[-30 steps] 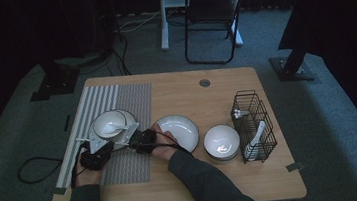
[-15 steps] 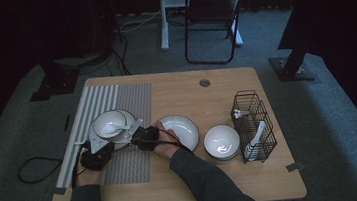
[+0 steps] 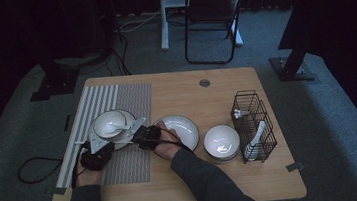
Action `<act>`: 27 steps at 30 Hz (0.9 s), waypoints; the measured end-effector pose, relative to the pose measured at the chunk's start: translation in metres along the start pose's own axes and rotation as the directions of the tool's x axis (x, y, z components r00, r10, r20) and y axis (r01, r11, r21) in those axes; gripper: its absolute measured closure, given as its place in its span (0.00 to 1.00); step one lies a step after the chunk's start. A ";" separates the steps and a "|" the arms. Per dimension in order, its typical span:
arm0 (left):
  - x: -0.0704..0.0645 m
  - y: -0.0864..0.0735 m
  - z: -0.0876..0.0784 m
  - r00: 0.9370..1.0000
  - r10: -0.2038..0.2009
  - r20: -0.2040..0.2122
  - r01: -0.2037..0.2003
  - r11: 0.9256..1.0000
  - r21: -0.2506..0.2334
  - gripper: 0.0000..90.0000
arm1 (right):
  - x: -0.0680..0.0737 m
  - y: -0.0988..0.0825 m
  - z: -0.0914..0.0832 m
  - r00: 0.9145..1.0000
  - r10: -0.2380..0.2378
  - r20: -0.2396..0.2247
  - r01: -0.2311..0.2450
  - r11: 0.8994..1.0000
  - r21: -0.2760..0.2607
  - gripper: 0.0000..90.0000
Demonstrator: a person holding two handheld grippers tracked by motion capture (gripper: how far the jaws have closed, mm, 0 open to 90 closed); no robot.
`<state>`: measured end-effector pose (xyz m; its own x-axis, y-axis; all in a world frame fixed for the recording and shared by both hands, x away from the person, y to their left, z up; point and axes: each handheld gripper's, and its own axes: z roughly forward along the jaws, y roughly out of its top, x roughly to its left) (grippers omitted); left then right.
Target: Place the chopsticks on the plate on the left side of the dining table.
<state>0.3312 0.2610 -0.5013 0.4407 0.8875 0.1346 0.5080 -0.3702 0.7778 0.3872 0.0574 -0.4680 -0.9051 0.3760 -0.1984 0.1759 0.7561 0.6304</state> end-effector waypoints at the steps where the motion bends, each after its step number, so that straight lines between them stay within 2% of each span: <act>1: 0.000 0.000 0.000 1.000 0.001 0.000 -0.001 1.000 0.000 0.96 | -0.001 0.000 -0.002 1.000 0.003 0.003 -0.003 1.000 -0.010 0.89; 4: 0.000 0.000 0.000 1.000 0.002 0.000 -0.002 1.000 0.001 0.96 | -0.005 0.000 -0.007 1.000 0.018 0.008 -0.018 1.000 -0.020 0.88; 6: 0.000 0.000 0.000 1.000 0.001 0.000 -0.001 1.000 0.001 0.96 | -0.006 -0.001 -0.007 1.000 0.022 -0.005 -0.022 1.000 -0.012 0.86; 11: 0.000 0.000 -0.001 1.000 -0.001 -0.001 0.001 1.000 -0.002 0.96 | -0.001 -0.004 0.001 1.000 -0.007 -0.028 0.007 1.000 0.021 0.83; 17: 0.001 -0.001 -0.001 1.000 -0.002 -0.001 0.002 1.000 -0.002 0.96 | 0.000 -0.005 0.006 1.000 -0.023 -0.003 0.023 0.998 0.057 0.89; 27: 0.001 -0.001 -0.001 1.000 -0.003 -0.001 0.003 1.000 -0.001 0.96 | -0.004 -0.007 0.002 1.000 -0.025 0.020 0.024 0.998 0.059 0.92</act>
<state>0.3301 0.2622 -0.5009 0.4383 0.8889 0.1333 0.5084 -0.3675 0.7788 0.3903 0.0513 -0.4730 -0.9014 0.3676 -0.2286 0.1772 0.7951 0.5800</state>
